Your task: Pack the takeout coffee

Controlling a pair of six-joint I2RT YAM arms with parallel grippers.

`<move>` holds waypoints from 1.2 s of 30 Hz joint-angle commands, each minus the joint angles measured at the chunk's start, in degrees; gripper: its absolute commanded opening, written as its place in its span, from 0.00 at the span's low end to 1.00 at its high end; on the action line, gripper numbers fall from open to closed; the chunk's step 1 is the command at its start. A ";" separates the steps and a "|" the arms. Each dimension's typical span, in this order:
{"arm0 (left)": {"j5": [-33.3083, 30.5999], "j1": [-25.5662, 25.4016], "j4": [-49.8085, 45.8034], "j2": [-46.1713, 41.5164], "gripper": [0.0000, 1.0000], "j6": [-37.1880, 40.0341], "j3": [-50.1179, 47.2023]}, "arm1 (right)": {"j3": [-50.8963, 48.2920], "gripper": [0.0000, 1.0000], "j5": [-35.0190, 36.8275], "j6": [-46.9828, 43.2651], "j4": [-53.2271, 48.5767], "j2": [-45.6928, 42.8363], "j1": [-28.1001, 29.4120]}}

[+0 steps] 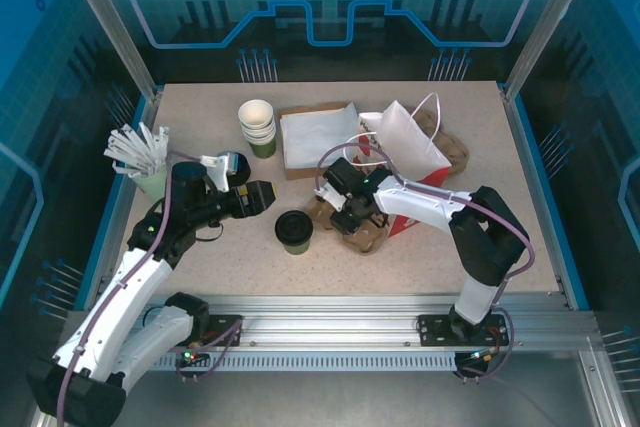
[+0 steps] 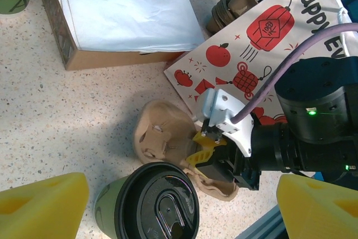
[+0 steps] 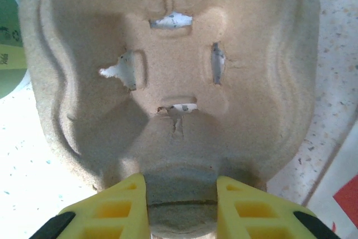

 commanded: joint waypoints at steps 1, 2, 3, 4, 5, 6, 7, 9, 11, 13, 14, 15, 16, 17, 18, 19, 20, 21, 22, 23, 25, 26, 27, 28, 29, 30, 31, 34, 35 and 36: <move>1.59 0.40 1.72 -1.00 0.89 -0.26 -0.42 | -0.61 0.23 2.16 3.25 -1.30 -4.85 0.93; 1.64 0.39 2.08 -1.12 0.88 -0.52 -0.53 | -0.79 0.23 3.14 4.28 -1.30 -6.10 1.37; 1.72 0.43 2.30 -1.26 0.88 -0.78 -0.58 | -0.88 0.23 4.12 5.11 -1.38 -7.10 1.68; 1.71 0.39 2.55 -1.28 0.88 -1.01 -0.63 | -0.89 0.22 5.37 6.05 -1.54 -8.31 2.15; 1.82 0.40 2.77 -1.29 0.88 -1.31 -0.64 | -0.76 0.22 6.27 6.72 -1.61 -9.51 2.76; 1.82 0.39 2.87 -1.36 0.88 -1.40 -0.63 | -0.50 0.22 7.11 7.25 -1.56 -10.45 3.40; 1.82 0.39 3.15 -1.37 0.88 -1.68 -0.51 | -0.16 0.21 7.78 7.89 -1.33 -11.50 4.26; 1.56 0.39 3.41 -1.50 0.88 -2.07 -0.38 | 0.77 0.21 9.26 8.98 -0.55 -12.90 5.85; 0.81 0.39 3.73 -1.63 0.88 -2.56 0.02 | 1.99 0.21 11.35 9.74 0.49 -13.84 7.58; -0.45 0.39 3.70 -1.95 0.87 -3.08 0.49 | 3.31 0.21 13.20 9.96 1.65 -14.50 8.91; -1.14 0.39 3.79 -2.15 0.87 -3.18 0.87 | 4.07 0.21 14.16 10.06 2.16 -14.70 9.54; -1.71 0.39 3.78 -2.40 0.87 -3.23 1.22 | 4.80 0.21 14.80 9.87 2.59 -14.93 9.97; -2.35 0.35 3.66 -2.66 0.87 -3.28 1.68 | 5.94 0.21 14.85 9.66 2.97 -15.06 10.48; -2.89 0.39 3.45 -2.96 0.87 -3.27 2.15 | 7.05 0.21 14.57 9.64 3.25 -15.15 10.87; -3.43 0.39 3.33 -3.20 0.87 -3.36 2.53 | 8.01 0.21 14.23 9.47 3.51 -15.15 11.24; -4.13 0.39 3.15 -3.66 0.87 -3.55 2.86 | 9.18 0.21 13.70 9.29 3.70 -15.13 11.69; -4.84 0.41 3.10 -4.12 0.87 -3.73 3.10 | 10.26 0.21 13.34 9.14 3.71 -15.02 12.12; -5.36 0.37 3.07 -4.57 0.86 -3.80 3.36 | 11.57 0.22 13.23 9.01 3.71 -14.99 12.55; -6.17 0.40 2.98 -5.16 0.86 -3.89 3.64 | 12.83 0.21 12.89 8.56 3.61 -14.97 13.01; -7.03 0.39 2.66 -5.85 0.86 -3.91 3.99 | 14.30 0.21 12.33 8.23 3.33 -14.97 13.45; -9.22 0.42 1.60 -7.13 0.86 -3.25 4.86 | 17.04 0.22 11.02 7.67 2.63 -15.06 14.18; -10.62 0.39 0.65 -7.87 0.86 -2.78 5.50 | 18.48 0.22 10.05 7.32 2.27 -15.34 14.52; -11.94 0.39 -0.09 -8.55 0.86 -2.39 6.03 | 19.58 0.22 9.02 7.16 1.94 -15.56 14.65; -13.36 0.39 -0.80 -9.38 0.86 -2.03 6.49 | 21.00 0.22 7.78 6.87 1.53 -15.95 14.71; -14.59 0.39 -1.34 -10.31 0.86 -1.75 6.95 | 22.33 0.22 6.97 6.57 1.07 -16.39 14.74; -15.57 0.39 -1.78 -11.09 0.86 -1.57 7.29 | 23.47 0.22 6.45 6.22 0.59 -16.83 14.69; -16.48 0.39 -2.17 -11.75 0.86 -1.48 7.68 | 24.69 0.22 6.18 5.77 0.02 -17.37 14.64; -17.38 0.39 -3.00 -12.91 0.86 -1.11 8.87 | 28.12 0.22 4.79 4.53 -1.48 -19.08 13.72; -17.19 0.39 -3.04 -12.82 0.85 -1.14 9.30 | 28.93 0.22 3.97 4.50 -1.71 -19.76 12.79; -16.80 0.39 -2.95 -12.50 0.85 -1.18 9.78 | 29.44 0.22 3.20 4.56 -1.89 -20.39 11.70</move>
